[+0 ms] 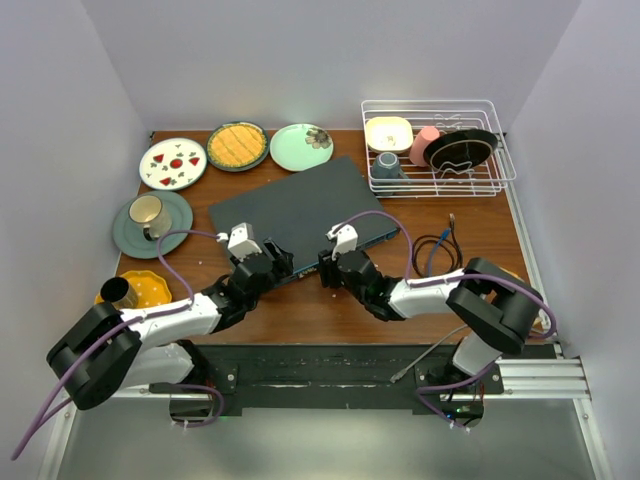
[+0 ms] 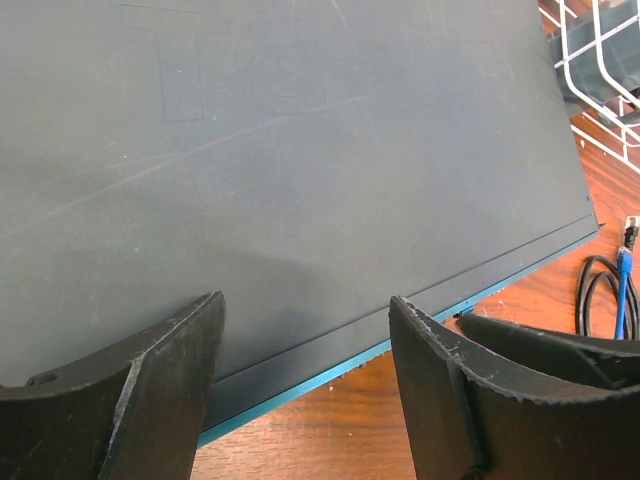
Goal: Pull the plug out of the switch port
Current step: Move the switch port to the center of the board.
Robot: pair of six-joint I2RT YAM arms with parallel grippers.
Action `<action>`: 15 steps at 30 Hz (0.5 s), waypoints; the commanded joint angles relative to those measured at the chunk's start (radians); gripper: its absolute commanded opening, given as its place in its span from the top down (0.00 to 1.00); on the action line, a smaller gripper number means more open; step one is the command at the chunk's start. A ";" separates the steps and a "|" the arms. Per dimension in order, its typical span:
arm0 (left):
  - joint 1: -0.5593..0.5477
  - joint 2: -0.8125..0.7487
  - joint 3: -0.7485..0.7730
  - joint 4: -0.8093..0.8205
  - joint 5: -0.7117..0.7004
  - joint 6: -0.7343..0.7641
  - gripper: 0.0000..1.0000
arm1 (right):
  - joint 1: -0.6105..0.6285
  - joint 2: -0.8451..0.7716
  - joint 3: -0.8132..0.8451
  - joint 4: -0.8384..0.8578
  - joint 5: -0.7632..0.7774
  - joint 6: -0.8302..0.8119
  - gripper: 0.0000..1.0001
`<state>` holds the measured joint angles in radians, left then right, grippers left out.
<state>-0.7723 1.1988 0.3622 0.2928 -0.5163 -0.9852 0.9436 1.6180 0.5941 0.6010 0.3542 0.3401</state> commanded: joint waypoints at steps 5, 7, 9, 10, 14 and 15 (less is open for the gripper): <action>0.001 0.051 -0.060 -0.153 0.090 -0.024 0.28 | 0.006 0.029 0.062 0.003 -0.011 -0.035 0.54; 0.001 0.050 -0.062 -0.152 0.090 -0.024 0.28 | 0.006 0.039 0.070 -0.004 0.000 -0.038 0.54; 0.001 0.050 -0.060 -0.152 0.090 -0.024 0.28 | 0.006 0.049 0.078 -0.003 0.015 -0.042 0.55; 0.001 0.050 -0.060 -0.152 0.090 -0.024 0.28 | 0.006 0.052 0.081 -0.004 0.022 -0.046 0.55; -0.001 0.051 -0.060 -0.153 0.090 -0.021 0.28 | 0.006 0.083 0.098 -0.015 0.045 -0.050 0.57; 0.001 0.050 -0.060 -0.153 0.090 -0.021 0.28 | 0.006 0.086 0.098 -0.014 0.048 -0.049 0.57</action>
<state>-0.7719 1.2022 0.3595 0.3038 -0.5102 -0.9848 0.9508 1.6814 0.6415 0.5758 0.3580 0.3122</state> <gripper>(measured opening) 0.721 0.436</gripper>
